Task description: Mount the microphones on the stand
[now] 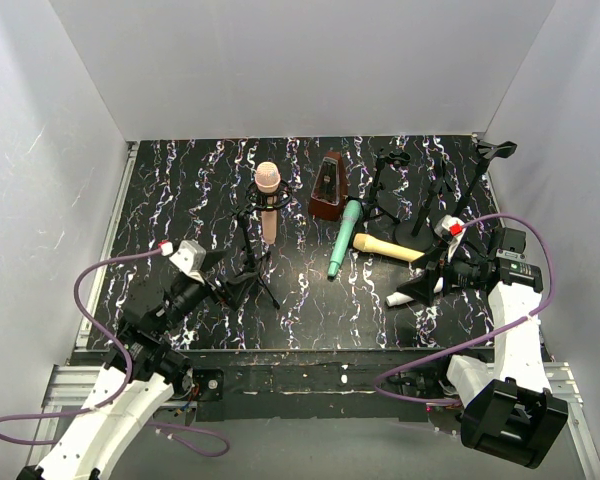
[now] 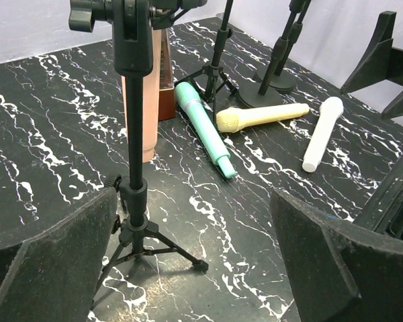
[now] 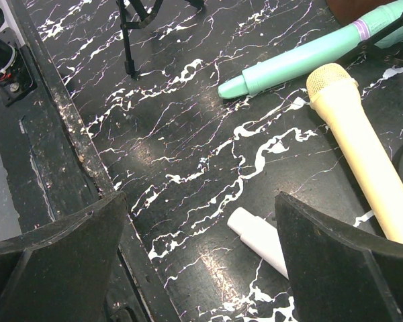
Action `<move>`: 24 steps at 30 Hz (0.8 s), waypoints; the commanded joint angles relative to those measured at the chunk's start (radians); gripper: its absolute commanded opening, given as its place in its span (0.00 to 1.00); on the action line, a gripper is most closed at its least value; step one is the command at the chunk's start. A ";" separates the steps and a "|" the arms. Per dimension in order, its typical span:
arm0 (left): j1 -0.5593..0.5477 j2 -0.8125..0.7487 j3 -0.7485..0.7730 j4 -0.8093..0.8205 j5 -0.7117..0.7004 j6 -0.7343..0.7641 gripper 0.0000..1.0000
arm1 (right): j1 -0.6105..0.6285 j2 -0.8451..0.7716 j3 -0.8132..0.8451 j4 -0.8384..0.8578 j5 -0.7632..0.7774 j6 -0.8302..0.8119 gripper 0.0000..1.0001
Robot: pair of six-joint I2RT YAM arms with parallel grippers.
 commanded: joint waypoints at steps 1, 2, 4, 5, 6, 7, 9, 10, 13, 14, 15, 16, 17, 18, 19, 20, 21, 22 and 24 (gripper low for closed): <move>0.003 -0.011 -0.031 0.106 0.013 0.058 0.98 | -0.003 -0.005 -0.001 0.007 -0.029 -0.012 0.97; 0.003 -0.007 -0.035 0.106 0.019 0.071 0.98 | -0.003 -0.005 -0.001 0.007 -0.031 -0.012 0.97; 0.003 0.004 -0.037 0.103 0.028 0.094 0.98 | -0.003 -0.007 -0.001 0.008 -0.031 -0.012 0.97; 0.003 0.009 -0.037 0.101 0.037 0.108 0.98 | -0.003 -0.004 -0.001 0.007 -0.031 -0.014 0.97; 0.003 0.015 -0.037 0.100 0.045 0.123 0.98 | -0.003 -0.004 -0.001 0.007 -0.032 -0.015 0.97; 0.003 0.019 -0.037 0.100 0.057 0.139 0.98 | -0.003 -0.005 -0.001 0.008 -0.032 -0.012 0.97; 0.001 0.027 -0.038 0.098 0.080 0.162 0.98 | -0.003 -0.004 0.000 0.007 -0.032 -0.014 0.97; 0.001 0.030 -0.038 0.100 0.094 0.194 0.98 | -0.003 -0.005 0.000 0.007 -0.032 -0.014 0.97; 0.003 0.032 -0.045 0.100 0.123 0.235 0.98 | -0.003 -0.001 0.000 0.007 -0.034 -0.014 0.97; 0.003 0.030 -0.048 0.106 0.127 0.242 0.98 | -0.003 -0.004 0.000 0.008 -0.032 -0.014 0.97; 0.003 0.029 -0.051 0.112 0.128 0.246 0.98 | -0.003 -0.002 0.000 0.007 -0.032 -0.014 0.97; 0.003 0.029 -0.055 0.115 0.130 0.248 0.98 | -0.003 -0.002 0.000 0.005 -0.032 -0.014 0.97; 0.003 0.029 -0.057 0.121 0.128 0.248 0.98 | -0.003 -0.002 0.000 0.005 -0.032 -0.014 0.97; 0.003 0.026 -0.060 0.127 0.128 0.249 0.98 | -0.003 -0.004 0.000 0.005 -0.034 -0.017 0.97; 0.003 0.024 -0.065 0.133 0.128 0.248 0.98 | -0.003 -0.004 0.000 0.007 -0.032 -0.015 0.97; 0.003 0.024 -0.069 0.143 0.124 0.245 0.98 | -0.003 -0.004 0.000 0.005 -0.035 -0.015 0.97; 0.003 0.023 -0.072 0.150 0.123 0.240 0.98 | -0.001 -0.004 0.000 0.005 -0.034 -0.015 0.97; 0.003 0.021 -0.075 0.159 0.120 0.236 0.98 | -0.003 -0.004 0.000 0.005 -0.035 -0.015 0.97; 0.003 0.016 -0.078 0.164 0.111 0.225 0.98 | -0.003 -0.002 0.000 0.005 -0.037 -0.015 0.97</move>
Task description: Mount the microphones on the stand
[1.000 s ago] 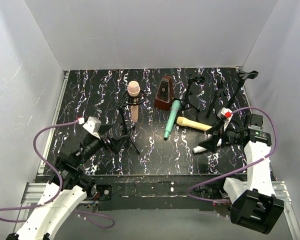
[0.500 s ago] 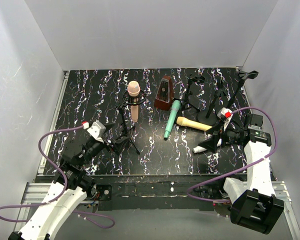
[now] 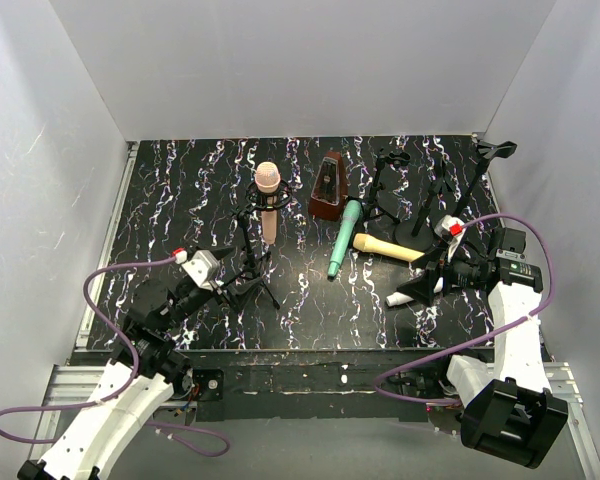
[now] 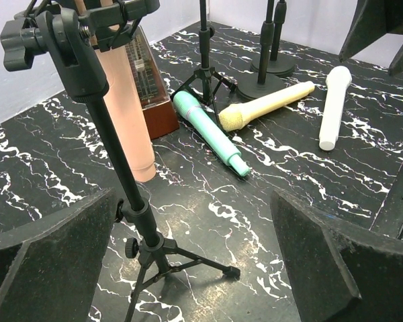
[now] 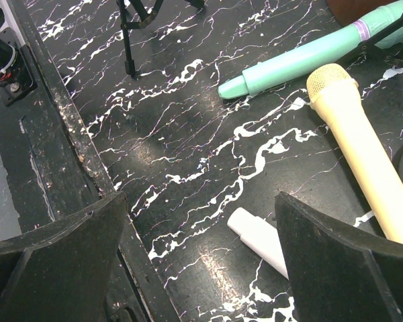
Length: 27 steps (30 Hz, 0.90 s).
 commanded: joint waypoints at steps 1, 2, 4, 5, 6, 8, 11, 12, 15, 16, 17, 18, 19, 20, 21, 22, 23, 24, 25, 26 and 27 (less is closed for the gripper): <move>0.003 -0.008 -0.018 0.067 -0.003 -0.001 0.98 | -0.003 -0.002 0.001 0.005 -0.038 -0.014 0.97; 0.003 -0.010 -0.021 0.074 -0.006 -0.004 0.98 | -0.003 -0.001 0.001 0.005 -0.038 -0.014 0.97; 0.003 -0.010 -0.026 0.081 -0.006 -0.006 0.98 | -0.003 0.002 0.001 0.005 -0.039 -0.014 0.97; 0.003 -0.008 -0.027 0.086 -0.006 -0.007 0.98 | -0.003 0.002 0.001 0.005 -0.039 -0.015 0.97; 0.003 -0.007 -0.027 0.090 -0.004 -0.009 0.98 | -0.003 0.004 0.001 0.005 -0.039 -0.015 0.97; 0.003 -0.002 -0.029 0.101 -0.004 -0.009 0.98 | -0.003 0.007 0.003 0.005 -0.041 -0.015 0.97; 0.003 0.005 -0.041 0.139 -0.004 -0.013 0.98 | -0.003 0.012 0.004 0.005 -0.041 -0.015 0.97; 0.003 0.010 -0.046 0.158 -0.004 -0.016 0.98 | -0.003 0.013 0.004 0.004 -0.039 -0.017 0.97; 0.003 0.038 -0.059 0.210 -0.003 -0.021 0.98 | -0.003 0.010 0.004 0.001 -0.039 -0.017 0.97; 0.003 0.051 -0.064 0.236 -0.014 -0.018 0.98 | -0.003 0.009 0.004 0.002 -0.039 -0.017 0.97; 0.003 0.065 -0.066 0.254 -0.029 -0.013 0.98 | -0.003 0.007 0.003 0.002 -0.041 -0.017 0.97; 0.003 0.077 -0.072 0.277 -0.046 -0.007 0.98 | -0.003 0.005 0.003 0.004 -0.041 -0.017 0.97; 0.003 0.087 -0.079 0.310 -0.073 -0.003 0.98 | -0.003 0.005 0.003 0.002 -0.044 -0.017 0.97; 0.003 0.097 -0.089 0.348 -0.105 -0.004 0.98 | -0.003 0.005 0.003 0.001 -0.044 -0.017 0.97; 0.003 0.111 -0.099 0.389 -0.136 -0.010 0.98 | -0.003 0.005 0.003 0.001 -0.045 -0.017 0.97; 0.003 0.136 -0.115 0.441 -0.165 -0.028 0.98 | -0.003 0.005 0.004 0.001 -0.044 -0.017 0.97; 0.003 0.163 -0.124 0.484 -0.185 -0.042 0.98 | -0.003 0.005 0.003 0.001 -0.045 -0.017 0.97; 0.003 0.191 -0.128 0.523 -0.188 -0.047 0.98 | -0.003 0.002 0.003 0.001 -0.045 -0.017 0.97; 0.003 0.229 -0.127 0.553 -0.185 -0.047 0.98 | -0.003 0.001 0.003 -0.001 -0.045 -0.018 0.97; 0.004 0.269 -0.125 0.578 -0.181 -0.047 0.98 | -0.003 0.001 0.003 -0.001 -0.045 -0.018 0.97; 0.004 0.298 -0.125 0.612 -0.173 -0.077 0.98 | -0.003 0.001 0.003 -0.001 -0.047 -0.018 0.97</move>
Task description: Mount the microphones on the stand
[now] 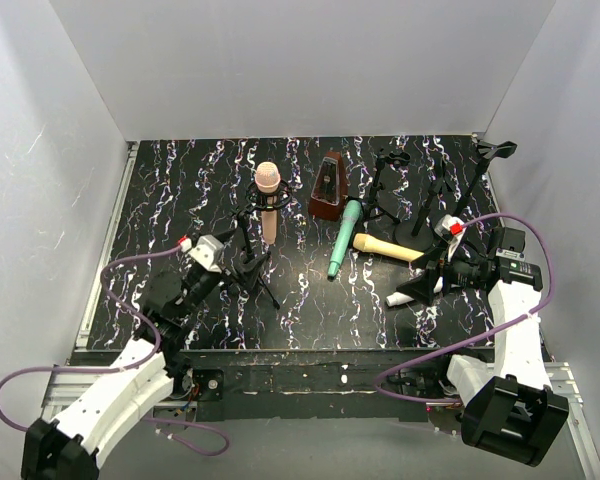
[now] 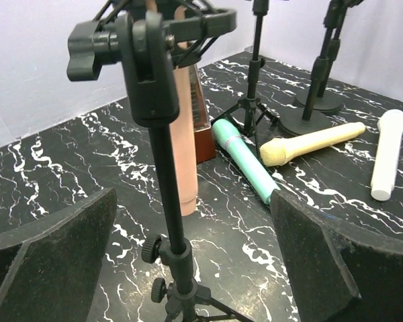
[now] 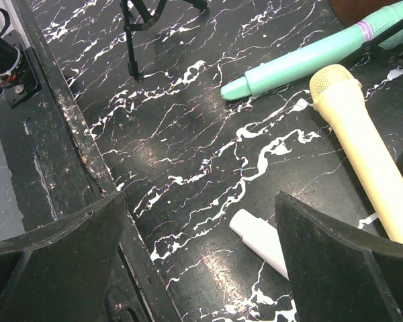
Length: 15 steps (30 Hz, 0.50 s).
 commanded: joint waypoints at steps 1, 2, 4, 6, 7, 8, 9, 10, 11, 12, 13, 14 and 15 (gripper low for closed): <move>0.004 0.132 -0.010 0.213 -0.045 -0.049 0.98 | -0.003 -0.013 0.003 -0.001 -0.035 -0.017 0.97; 0.004 0.158 -0.010 0.242 -0.047 -0.053 0.97 | -0.003 -0.013 0.003 -0.001 -0.035 -0.017 0.97; 0.004 0.217 0.004 0.281 -0.059 -0.037 0.93 | -0.003 -0.013 0.003 -0.001 -0.036 -0.017 0.97; 0.004 0.246 0.016 0.294 -0.064 -0.028 0.86 | -0.003 -0.010 0.003 -0.001 -0.036 -0.019 0.97; 0.006 0.258 0.022 0.299 -0.059 -0.027 0.83 | -0.003 -0.013 0.004 -0.002 -0.038 -0.019 0.97; 0.006 0.269 0.027 0.301 -0.056 -0.027 0.79 | -0.003 -0.010 0.004 -0.001 -0.039 -0.017 0.97; 0.006 0.275 0.033 0.301 -0.056 -0.027 0.75 | -0.003 -0.008 0.006 -0.002 -0.039 -0.017 0.97; 0.006 0.280 0.038 0.301 -0.058 0.001 0.72 | -0.003 -0.011 0.006 -0.002 -0.039 -0.017 0.97; 0.006 0.281 0.042 0.295 -0.058 0.007 0.68 | -0.003 -0.011 0.007 -0.004 -0.038 -0.017 0.97; 0.006 0.283 0.048 0.287 -0.058 0.013 0.64 | -0.003 -0.013 0.007 -0.004 -0.036 -0.017 0.97; 0.006 0.283 0.054 0.278 -0.058 0.022 0.63 | -0.001 -0.016 0.006 -0.004 -0.036 -0.017 0.97; 0.006 0.281 0.059 0.268 -0.053 0.033 0.63 | -0.003 -0.017 0.006 -0.004 -0.036 -0.017 0.97; 0.006 0.281 0.062 0.259 -0.051 0.039 0.62 | -0.003 -0.019 0.004 -0.004 -0.036 -0.017 0.97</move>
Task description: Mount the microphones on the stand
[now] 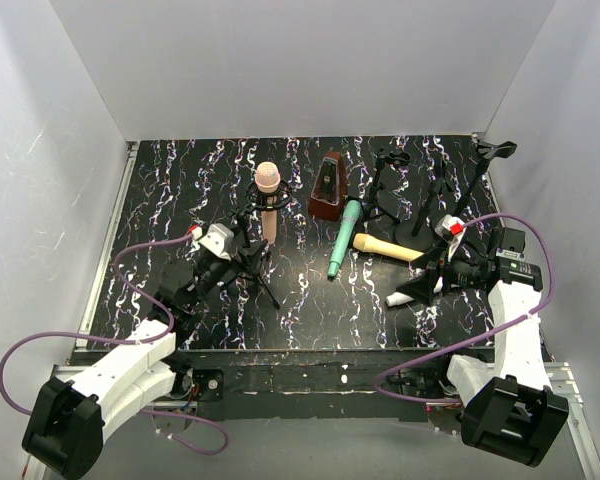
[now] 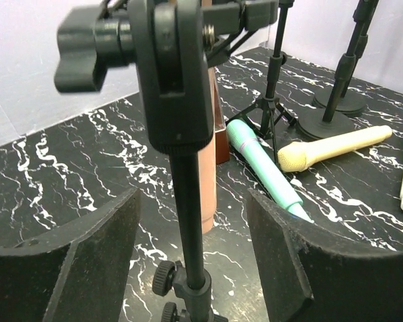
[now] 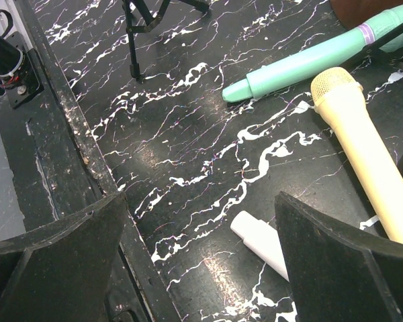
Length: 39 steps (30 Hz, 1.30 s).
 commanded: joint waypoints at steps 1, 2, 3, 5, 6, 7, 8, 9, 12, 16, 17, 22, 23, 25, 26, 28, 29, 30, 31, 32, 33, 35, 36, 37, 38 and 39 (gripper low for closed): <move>0.005 -0.006 0.056 0.003 -0.003 0.053 0.62 | -0.003 -0.016 0.004 -0.004 -0.028 -0.015 0.97; 0.005 -0.006 0.059 -0.001 0.001 0.060 0.63 | -0.003 -0.016 0.004 -0.002 -0.028 -0.015 0.97; 0.005 -0.008 0.062 -0.004 0.003 0.060 0.62 | -0.004 -0.018 0.004 -0.004 -0.028 -0.015 0.97; 0.005 -0.009 0.065 -0.004 0.007 0.064 0.61 | -0.004 -0.015 0.004 -0.002 -0.028 -0.015 0.97; 0.005 -0.009 0.067 -0.004 0.007 0.064 0.59 | -0.004 -0.016 0.004 -0.004 -0.027 -0.015 0.97; 0.005 -0.009 0.068 -0.006 0.007 0.057 0.54 | -0.004 -0.015 0.004 -0.004 -0.027 -0.017 0.97; 0.005 -0.011 0.070 -0.008 0.010 0.053 0.50 | -0.004 -0.015 0.004 -0.002 -0.025 -0.018 0.97; 0.005 -0.009 0.068 -0.006 0.015 0.047 0.46 | -0.004 -0.015 0.006 0.001 -0.024 -0.017 0.97; 0.005 0.005 0.068 -0.004 0.021 0.045 0.41 | -0.004 -0.016 0.007 -0.001 -0.017 -0.017 0.97; 0.005 0.017 0.071 0.019 0.020 0.045 0.26 | -0.004 -0.018 0.001 -0.001 -0.019 -0.018 0.97; 0.005 0.017 0.079 0.017 0.021 0.047 0.18 | -0.004 -0.016 0.001 -0.001 -0.017 -0.018 0.97; 0.005 0.023 0.119 -0.012 0.035 0.067 0.00 | -0.004 -0.009 0.001 -0.001 -0.016 -0.018 0.97; 0.005 0.028 0.127 -0.009 0.024 0.065 0.00 | -0.004 -0.007 0.001 -0.001 -0.016 -0.018 0.97; 0.010 0.046 0.140 0.020 -0.015 0.054 0.00 | -0.004 -0.006 0.001 -0.001 -0.016 -0.018 0.97; 0.020 0.061 0.148 0.040 -0.025 0.054 0.00 | -0.003 -0.004 0.001 -0.001 -0.016 -0.020 0.97; 0.066 0.113 0.171 0.095 -0.008 0.051 0.00 | -0.004 -0.001 0.001 -0.001 -0.019 -0.020 0.97; 0.098 0.153 0.183 0.132 0.024 0.038 0.00 | -0.004 -0.001 0.001 -0.001 -0.019 -0.020 0.97; 0.132 0.194 0.200 0.164 0.056 0.015 0.00 | -0.004 0.000 0.001 -0.001 -0.017 -0.020 0.97; 0.172 0.236 0.216 0.205 0.084 -0.007 0.00 | -0.004 0.001 0.001 -0.002 -0.019 -0.020 0.97; 0.218 0.274 0.235 0.254 0.116 -0.045 0.00 | -0.004 0.002 0.001 -0.004 -0.020 -0.021 0.97; 0.253 0.319 0.263 0.296 0.147 -0.067 0.00 | -0.004 0.002 0.001 -0.005 -0.019 -0.023 0.97; 0.328 0.406 0.312 0.397 0.200 -0.119 0.00 | -0.004 -0.001 0.001 -0.005 -0.016 -0.024 0.97; 0.365 0.454 0.341 0.438 0.220 -0.137 0.00 | -0.004 0.000 0.000 -0.005 -0.016 -0.026 0.97; 0.399 0.492 0.366 0.471 0.243 -0.156 0.00 | -0.004 0.001 0.000 -0.004 -0.016 -0.024 0.97; 0.425 0.536 0.398 0.495 0.263 -0.168 0.00 | -0.004 0.002 0.000 -0.004 -0.013 -0.026 0.97; 0.451 0.570 0.423 0.520 0.277 -0.176 0.00 | -0.004 0.004 0.000 -0.004 -0.011 -0.024 0.97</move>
